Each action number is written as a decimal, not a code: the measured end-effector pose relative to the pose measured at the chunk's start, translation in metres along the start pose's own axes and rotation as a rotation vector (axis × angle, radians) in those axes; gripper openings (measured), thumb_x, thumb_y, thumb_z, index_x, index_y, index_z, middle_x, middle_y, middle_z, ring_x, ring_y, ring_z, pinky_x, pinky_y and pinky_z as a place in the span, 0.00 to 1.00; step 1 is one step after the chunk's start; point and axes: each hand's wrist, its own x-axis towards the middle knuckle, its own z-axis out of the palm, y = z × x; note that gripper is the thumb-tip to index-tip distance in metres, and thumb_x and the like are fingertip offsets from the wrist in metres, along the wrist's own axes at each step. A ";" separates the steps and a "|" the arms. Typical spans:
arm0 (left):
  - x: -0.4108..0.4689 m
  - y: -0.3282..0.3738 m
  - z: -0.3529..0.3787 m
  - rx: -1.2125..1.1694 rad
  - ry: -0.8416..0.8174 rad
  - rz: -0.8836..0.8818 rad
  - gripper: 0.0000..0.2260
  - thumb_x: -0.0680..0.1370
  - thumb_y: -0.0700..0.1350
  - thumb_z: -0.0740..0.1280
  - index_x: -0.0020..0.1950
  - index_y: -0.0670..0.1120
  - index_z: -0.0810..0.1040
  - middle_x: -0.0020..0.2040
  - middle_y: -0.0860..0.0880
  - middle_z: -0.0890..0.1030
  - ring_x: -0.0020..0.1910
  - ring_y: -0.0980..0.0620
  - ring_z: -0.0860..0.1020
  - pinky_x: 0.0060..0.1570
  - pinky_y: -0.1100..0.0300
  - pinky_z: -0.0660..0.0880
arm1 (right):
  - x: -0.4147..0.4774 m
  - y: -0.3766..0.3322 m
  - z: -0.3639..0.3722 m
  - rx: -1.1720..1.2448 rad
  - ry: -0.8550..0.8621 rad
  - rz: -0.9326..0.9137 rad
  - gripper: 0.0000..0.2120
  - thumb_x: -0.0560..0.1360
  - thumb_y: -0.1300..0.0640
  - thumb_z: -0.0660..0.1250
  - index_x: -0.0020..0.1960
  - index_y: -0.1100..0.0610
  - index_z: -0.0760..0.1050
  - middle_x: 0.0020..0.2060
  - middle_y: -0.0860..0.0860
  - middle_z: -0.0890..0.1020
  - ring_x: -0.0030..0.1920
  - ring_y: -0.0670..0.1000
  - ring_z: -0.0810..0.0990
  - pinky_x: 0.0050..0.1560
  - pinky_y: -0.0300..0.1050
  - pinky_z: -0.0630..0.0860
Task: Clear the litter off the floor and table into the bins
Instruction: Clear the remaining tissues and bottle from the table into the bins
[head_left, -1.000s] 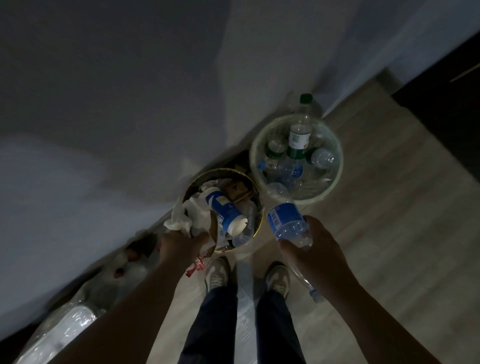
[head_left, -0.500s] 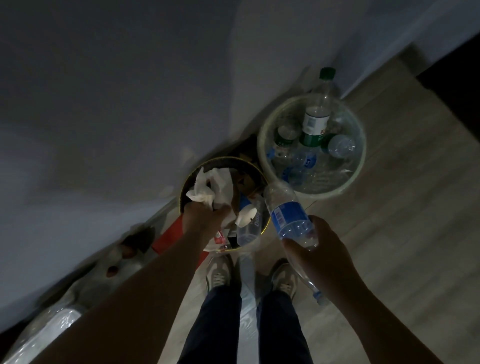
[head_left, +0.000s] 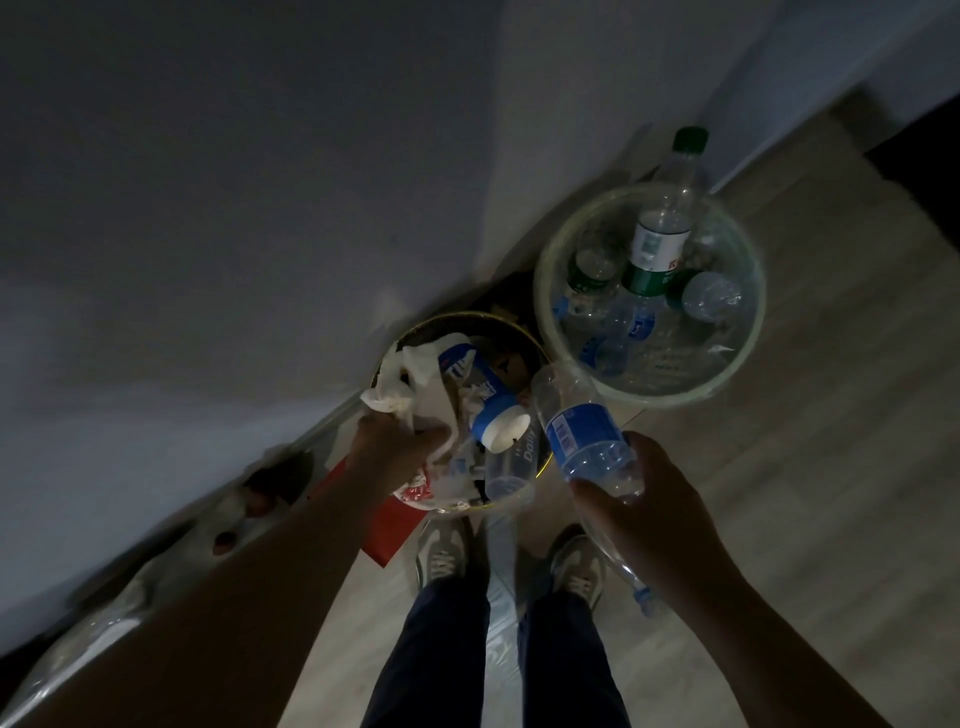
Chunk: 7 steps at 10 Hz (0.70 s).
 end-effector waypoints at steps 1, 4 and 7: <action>0.009 0.003 0.015 -0.123 0.016 -0.078 0.37 0.69 0.55 0.75 0.70 0.37 0.66 0.63 0.38 0.74 0.62 0.41 0.75 0.61 0.47 0.74 | 0.003 0.001 0.003 -0.008 -0.013 -0.020 0.35 0.70 0.48 0.73 0.72 0.53 0.61 0.61 0.52 0.71 0.54 0.48 0.76 0.34 0.28 0.69; 0.008 -0.009 0.031 0.021 0.076 0.010 0.31 0.69 0.54 0.74 0.66 0.41 0.70 0.59 0.41 0.76 0.58 0.42 0.76 0.57 0.49 0.76 | 0.007 0.012 0.000 0.014 0.033 -0.005 0.32 0.69 0.47 0.73 0.69 0.50 0.63 0.57 0.50 0.72 0.50 0.47 0.77 0.35 0.34 0.69; -0.021 -0.004 0.008 -0.069 0.325 0.290 0.43 0.67 0.52 0.77 0.75 0.46 0.58 0.71 0.45 0.66 0.65 0.48 0.71 0.57 0.55 0.72 | 0.011 -0.004 0.002 0.014 0.031 -0.101 0.31 0.70 0.48 0.73 0.68 0.51 0.65 0.59 0.52 0.74 0.53 0.49 0.77 0.38 0.33 0.71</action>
